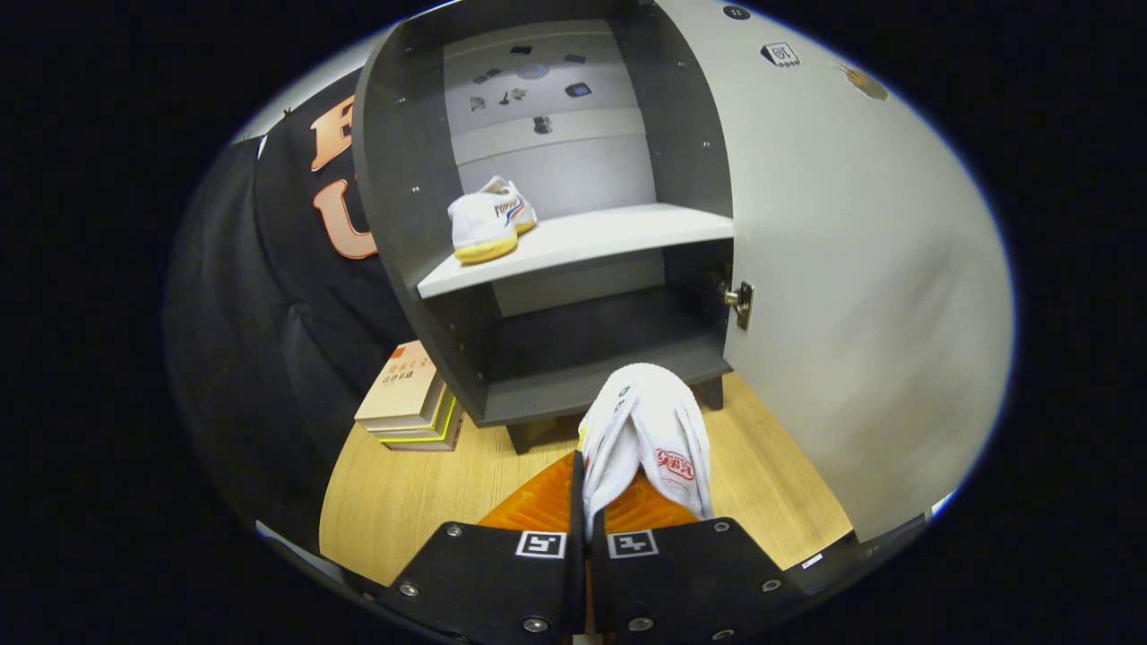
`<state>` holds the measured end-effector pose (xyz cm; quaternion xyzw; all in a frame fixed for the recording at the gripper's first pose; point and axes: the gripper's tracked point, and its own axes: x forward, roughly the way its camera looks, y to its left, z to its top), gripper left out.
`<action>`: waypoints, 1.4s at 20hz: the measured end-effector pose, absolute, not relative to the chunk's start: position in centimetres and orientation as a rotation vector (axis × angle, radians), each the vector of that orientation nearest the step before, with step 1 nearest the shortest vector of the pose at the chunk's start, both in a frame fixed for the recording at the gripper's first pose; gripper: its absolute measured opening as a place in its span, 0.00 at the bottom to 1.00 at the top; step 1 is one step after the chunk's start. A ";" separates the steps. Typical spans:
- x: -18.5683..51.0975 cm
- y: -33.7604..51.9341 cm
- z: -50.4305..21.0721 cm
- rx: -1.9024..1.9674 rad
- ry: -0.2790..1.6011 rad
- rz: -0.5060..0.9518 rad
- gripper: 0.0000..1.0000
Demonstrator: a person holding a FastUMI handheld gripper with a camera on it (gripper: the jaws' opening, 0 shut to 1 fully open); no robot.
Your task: Open the shoe cabinet door, grab the shoes and put them into the shoe cabinet, then close the shoe cabinet door.
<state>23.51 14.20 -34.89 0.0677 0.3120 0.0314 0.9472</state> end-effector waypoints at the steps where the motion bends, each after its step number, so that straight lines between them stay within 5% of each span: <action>1: 23.9 14.3 -33.9 0.143 0.618 0.062 0.03; 15: 38.1 14.2 -25.3 0.130 0.478 0.136 0.03; 28: 54.3 14.1 -26.6 0.125 0.501 0.215 0.02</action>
